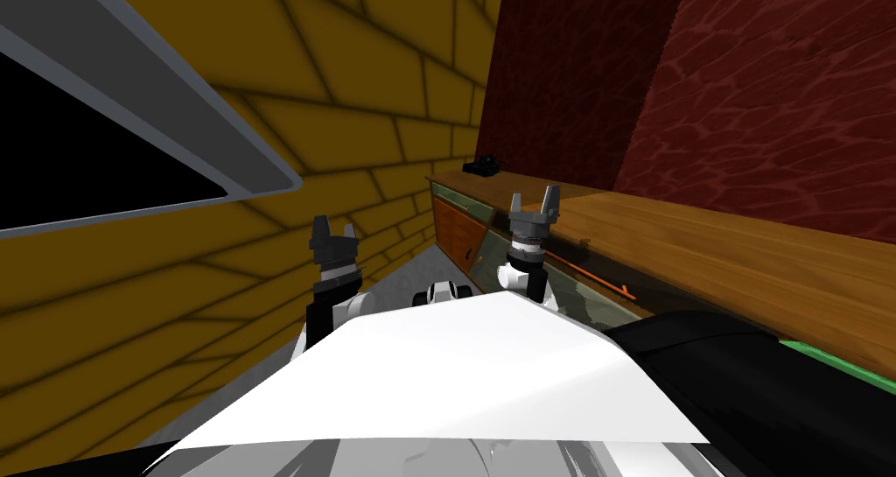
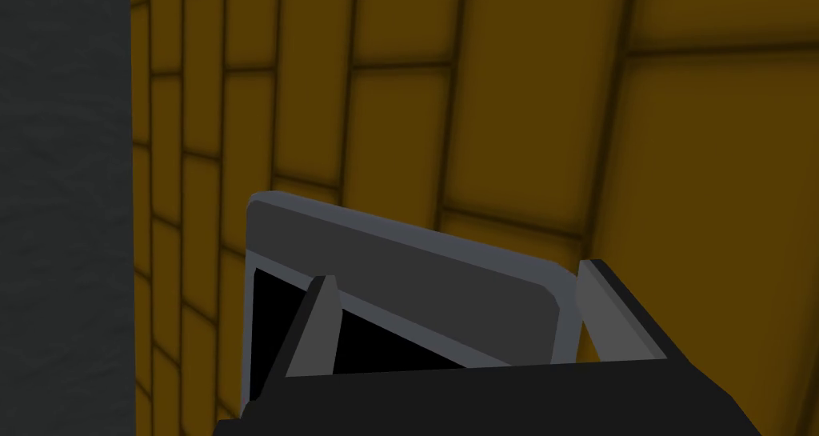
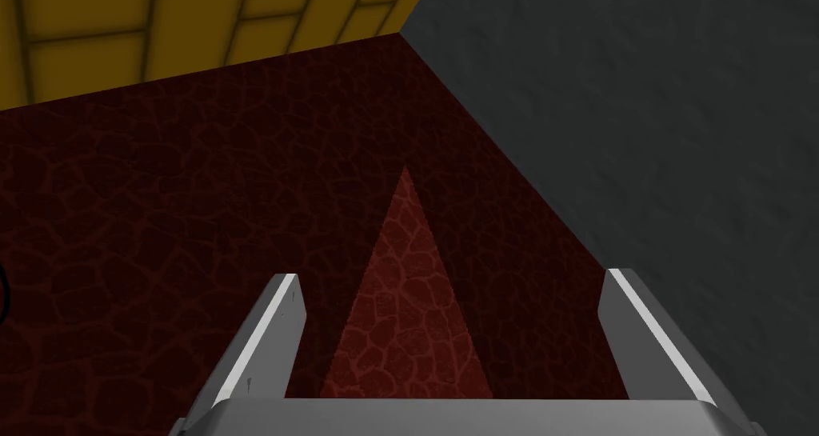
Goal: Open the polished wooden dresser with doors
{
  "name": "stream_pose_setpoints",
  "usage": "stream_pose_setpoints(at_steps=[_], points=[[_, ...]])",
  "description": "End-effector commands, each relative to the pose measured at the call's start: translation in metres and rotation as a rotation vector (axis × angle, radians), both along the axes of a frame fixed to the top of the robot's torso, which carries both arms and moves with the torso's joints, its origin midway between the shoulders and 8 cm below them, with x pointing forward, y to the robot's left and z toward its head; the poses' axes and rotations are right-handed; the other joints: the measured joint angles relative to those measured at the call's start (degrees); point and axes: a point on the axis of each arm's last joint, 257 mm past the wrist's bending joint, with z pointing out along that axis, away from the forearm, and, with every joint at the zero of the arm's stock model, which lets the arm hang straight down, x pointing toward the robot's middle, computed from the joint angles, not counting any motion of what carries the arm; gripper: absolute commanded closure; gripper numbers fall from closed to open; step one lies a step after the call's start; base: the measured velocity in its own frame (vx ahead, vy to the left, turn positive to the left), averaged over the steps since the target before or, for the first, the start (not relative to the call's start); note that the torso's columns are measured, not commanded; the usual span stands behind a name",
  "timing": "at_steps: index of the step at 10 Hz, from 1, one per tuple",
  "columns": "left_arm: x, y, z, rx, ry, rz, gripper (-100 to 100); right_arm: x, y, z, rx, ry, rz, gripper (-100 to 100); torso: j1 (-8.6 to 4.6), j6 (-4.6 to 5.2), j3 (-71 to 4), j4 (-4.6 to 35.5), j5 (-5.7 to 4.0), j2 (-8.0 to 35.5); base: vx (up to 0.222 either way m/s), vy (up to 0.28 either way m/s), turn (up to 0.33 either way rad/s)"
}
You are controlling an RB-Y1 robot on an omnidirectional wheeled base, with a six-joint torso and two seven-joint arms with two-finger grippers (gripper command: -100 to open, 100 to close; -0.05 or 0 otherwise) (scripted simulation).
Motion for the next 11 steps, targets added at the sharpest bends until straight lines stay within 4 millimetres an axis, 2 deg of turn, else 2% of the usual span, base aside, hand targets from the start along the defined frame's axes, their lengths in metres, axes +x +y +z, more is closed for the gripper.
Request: stream_pose_setpoints(at_steps=[1, 5, 6, 8, 9, 11], points=[[0.000, 0.000, 0.000, 0.000, 0.000, 0.000, 0, 0.016, 0.024, -0.008, -0.080, 0.011, 0.027, -100, 0.06, 0.00, -1.1, 0.6, 0.02, 0.5, -0.002, 0.062, -0.049], [0.000, 0.000, 0.000, 0.000, 0.000, 0.000, 0, 0.043, 0.074, -0.021, -0.242, 0.005, 0.069, -100, -0.04, 0.00, -1.4, 0.8, -0.01, 0.7, 0.001, 0.078, -0.059], [0.000, 0.000, 0.000, 0.000, 0.000, 0.000, 0, 0.046, 0.073, -0.025, -0.242, 0.013, 0.068, -100, -0.02, 0.00, -1.4, 0.8, 0.00, 0.7, 0.001, 0.064, -0.017], [0.000, 0.000, 0.000, 0.000, 0.000, 0.000, 0, 0.057, 0.105, -0.033, -0.350, -0.004, 0.087, -100, -0.17, 0.01, -1.4, 0.8, -0.05, 0.8, -0.009, 0.061, -0.065], [0.000, 0.000, 0.000, 0.000, 0.000, 0.000, 0, 0.060, 0.104, -0.036, -0.350, 0.004, 0.087, -100, -0.09, 0.01, -1.4, 0.8, -0.03, 0.8, -0.003, 0.057, -0.031], [0.000, 0.000, 0.000, 0.000, 0.000, 0.000, 0, 0.070, 0.137, -0.050, -0.475, -0.019, 0.102, -100, -0.06, 0.00, -1.4, 0.8, -0.01, 0.7, 0.002, 0.075, -0.074]])
